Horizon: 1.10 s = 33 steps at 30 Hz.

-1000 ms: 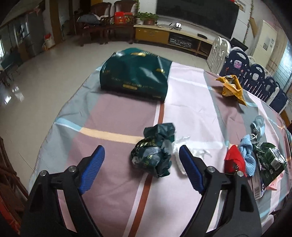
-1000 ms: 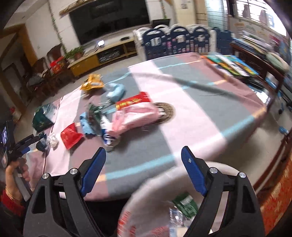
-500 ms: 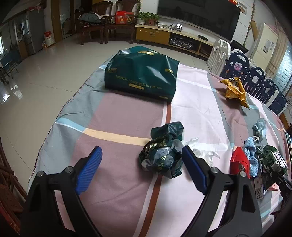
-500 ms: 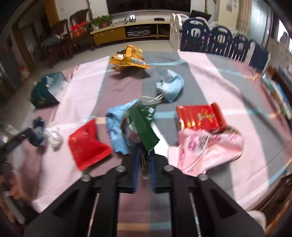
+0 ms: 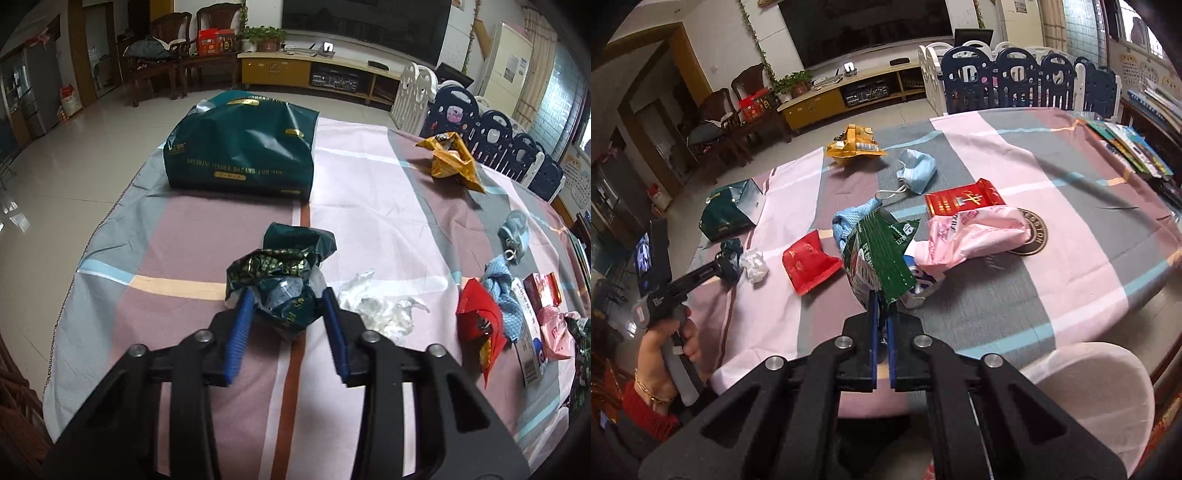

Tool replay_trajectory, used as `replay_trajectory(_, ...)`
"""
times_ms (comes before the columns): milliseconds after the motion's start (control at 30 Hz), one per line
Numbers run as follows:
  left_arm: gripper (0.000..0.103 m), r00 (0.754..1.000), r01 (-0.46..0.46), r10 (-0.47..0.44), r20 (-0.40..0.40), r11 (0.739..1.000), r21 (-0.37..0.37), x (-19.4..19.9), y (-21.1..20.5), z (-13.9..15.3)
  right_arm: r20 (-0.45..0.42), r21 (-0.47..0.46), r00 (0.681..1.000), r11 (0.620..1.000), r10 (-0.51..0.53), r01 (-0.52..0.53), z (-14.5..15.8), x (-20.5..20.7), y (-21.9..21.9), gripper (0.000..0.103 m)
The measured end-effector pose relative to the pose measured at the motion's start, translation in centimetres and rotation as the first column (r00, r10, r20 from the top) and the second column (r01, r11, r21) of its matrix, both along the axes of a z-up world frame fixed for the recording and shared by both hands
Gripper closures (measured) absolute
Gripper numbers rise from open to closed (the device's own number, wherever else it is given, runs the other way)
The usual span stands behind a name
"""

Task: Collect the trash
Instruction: 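Drop the dark wrapper and green packet into the wastebasket, opening both grippers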

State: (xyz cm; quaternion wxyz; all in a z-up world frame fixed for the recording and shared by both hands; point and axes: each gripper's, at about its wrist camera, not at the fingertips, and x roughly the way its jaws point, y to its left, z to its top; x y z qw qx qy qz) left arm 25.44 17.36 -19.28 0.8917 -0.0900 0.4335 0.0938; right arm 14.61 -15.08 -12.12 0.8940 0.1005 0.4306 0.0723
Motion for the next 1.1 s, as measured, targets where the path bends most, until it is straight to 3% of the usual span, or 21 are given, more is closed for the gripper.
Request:
replay_trajectory(33,0.079,1.000,-0.004,0.004,0.025,1.000,-0.020,-0.4,0.0,0.3,0.005,-0.012,1.000,1.000,-0.001,0.001,0.2,-0.4,-0.1,0.098)
replay_trajectory(100,0.079,0.997,-0.009,0.011,0.083,1.000,-0.029,-1.7,-0.3,1.5,0.021,-0.021,1.000,1.000,0.003,-0.002,1.0,-1.4,-0.4,0.098)
replay_trajectory(233,0.079,0.985,0.012,-0.020,0.173,0.999,0.049,-5.6,-2.6,4.7,0.053,-0.019,0.999,1.000,0.000,0.001,2.4,-3.6,-1.5,0.098)
replay_trajectory(367,0.079,0.982,0.034,-0.040,0.182,0.999,0.032,-10.6,-5.5,7.9,0.069,-0.035,0.998,0.999,0.004,-0.002,3.6,-5.7,-2.6,0.098)
replay_trajectory(467,0.079,0.972,0.117,-0.126,0.197,0.992,0.055,-14.2,-9.2,10.0,0.081,-0.050,0.997,0.999,0.004,0.000,4.5,-7.6,-3.4,0.098)
replay_trajectory(600,0.079,0.946,0.245,-0.253,0.203,0.967,0.064,-18.1,-14.6,12.1,0.054,-0.068,0.998,0.997,-0.024,0.028,4.6,-10.1,-4.9,0.098)
replay_trajectory(733,0.079,0.889,0.397,-0.402,0.219,0.915,0.067,-20.4,-18.9,14.5,0.067,-0.080,0.996,0.995,-0.055,0.060,5.5,-12.2,-6.8,0.098)
replay_trajectory(933,0.079,0.859,0.452,-0.456,0.232,0.889,0.074,-23.2,-22.3,17.0,0.065,-0.115,0.990,0.985,-0.122,0.129,6.8,-14.6,-9.6,0.098)
replay_trajectory(1100,0.079,0.834,0.510,-0.511,0.208,0.858,0.062,-24.9,-24.7,16.9,-0.020,-0.170,0.986,0.972,-0.167,0.161,4.9,-15.8,-11.0,0.098)
